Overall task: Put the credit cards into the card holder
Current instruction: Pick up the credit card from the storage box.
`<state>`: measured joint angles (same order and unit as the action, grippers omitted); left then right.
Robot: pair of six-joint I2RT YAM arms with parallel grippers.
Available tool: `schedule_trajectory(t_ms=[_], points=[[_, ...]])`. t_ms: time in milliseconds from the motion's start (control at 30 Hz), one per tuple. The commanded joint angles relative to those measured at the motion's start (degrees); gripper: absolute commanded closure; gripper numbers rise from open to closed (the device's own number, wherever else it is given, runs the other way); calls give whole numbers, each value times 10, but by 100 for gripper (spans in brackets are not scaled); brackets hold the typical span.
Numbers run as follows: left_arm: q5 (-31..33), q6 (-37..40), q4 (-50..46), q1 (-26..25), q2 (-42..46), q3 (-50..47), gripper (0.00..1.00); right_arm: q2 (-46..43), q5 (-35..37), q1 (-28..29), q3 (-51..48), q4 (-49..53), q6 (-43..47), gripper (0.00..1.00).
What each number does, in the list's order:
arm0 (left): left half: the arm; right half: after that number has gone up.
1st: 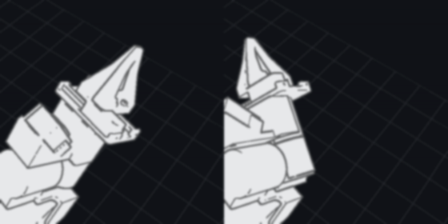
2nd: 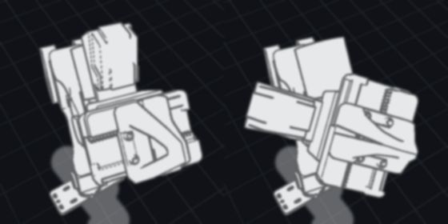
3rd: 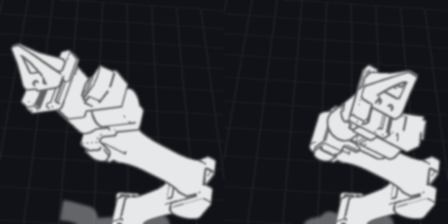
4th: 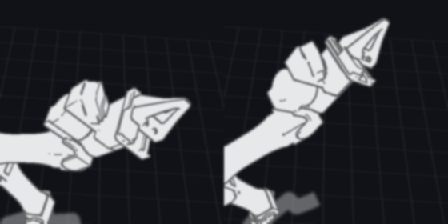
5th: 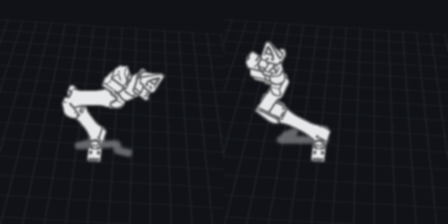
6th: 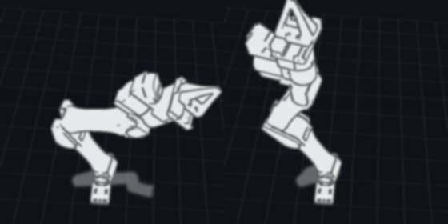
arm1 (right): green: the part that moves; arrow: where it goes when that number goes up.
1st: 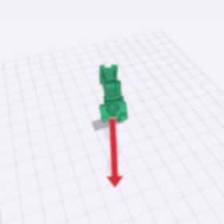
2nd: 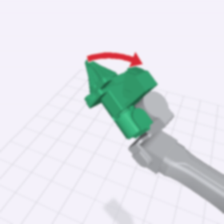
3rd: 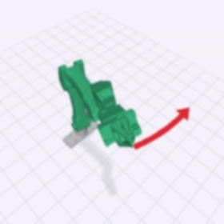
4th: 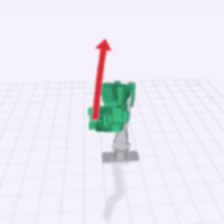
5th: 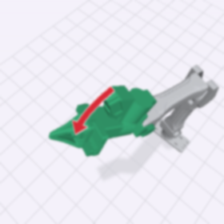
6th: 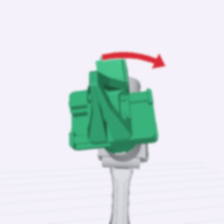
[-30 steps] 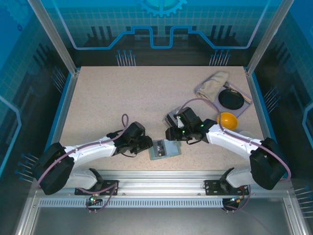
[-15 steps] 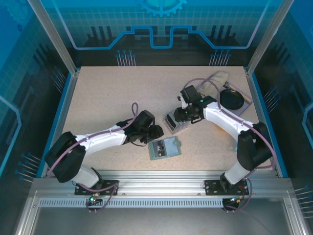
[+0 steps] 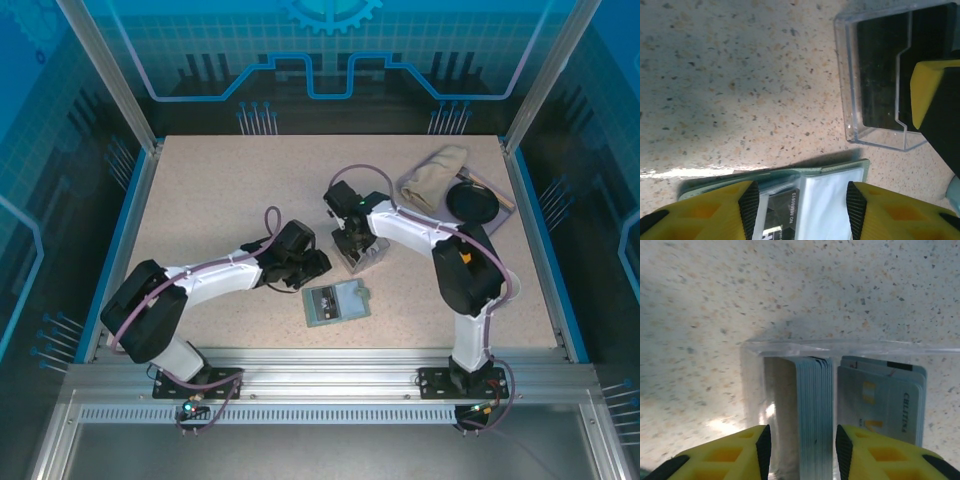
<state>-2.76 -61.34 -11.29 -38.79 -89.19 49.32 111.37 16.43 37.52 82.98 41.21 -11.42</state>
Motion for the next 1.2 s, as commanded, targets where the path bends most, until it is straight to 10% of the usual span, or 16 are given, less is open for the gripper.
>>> schedule_trajectory(t_ms=[0, 600, 1167], points=[[6, -16, 4, 9, 21, -18, 47, 24, 78, 12, 21, 24, 27, 59], [-3, -21, 18, 11, 22, -26, 47, 0, 162, 31, 19, 19, 51, 58], [-12, -20, 27, 11, 15, -24, 47, -10, 156, 30, 16, 19, 52, 79]])
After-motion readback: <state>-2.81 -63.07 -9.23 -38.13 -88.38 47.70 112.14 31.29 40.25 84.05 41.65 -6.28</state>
